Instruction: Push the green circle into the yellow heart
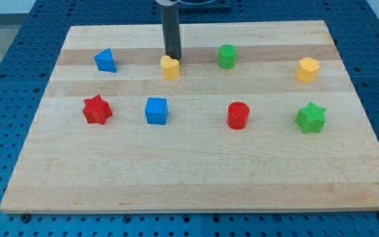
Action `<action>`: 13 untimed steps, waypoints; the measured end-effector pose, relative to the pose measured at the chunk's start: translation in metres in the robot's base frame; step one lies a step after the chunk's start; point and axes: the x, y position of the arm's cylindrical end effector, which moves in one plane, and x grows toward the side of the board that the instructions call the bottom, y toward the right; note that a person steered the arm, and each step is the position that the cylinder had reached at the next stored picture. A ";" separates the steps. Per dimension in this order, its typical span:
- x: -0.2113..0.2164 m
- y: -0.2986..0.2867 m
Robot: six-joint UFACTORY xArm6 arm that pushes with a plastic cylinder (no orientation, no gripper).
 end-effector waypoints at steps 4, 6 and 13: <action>-0.011 0.164; 0.039 0.053; 0.073 0.360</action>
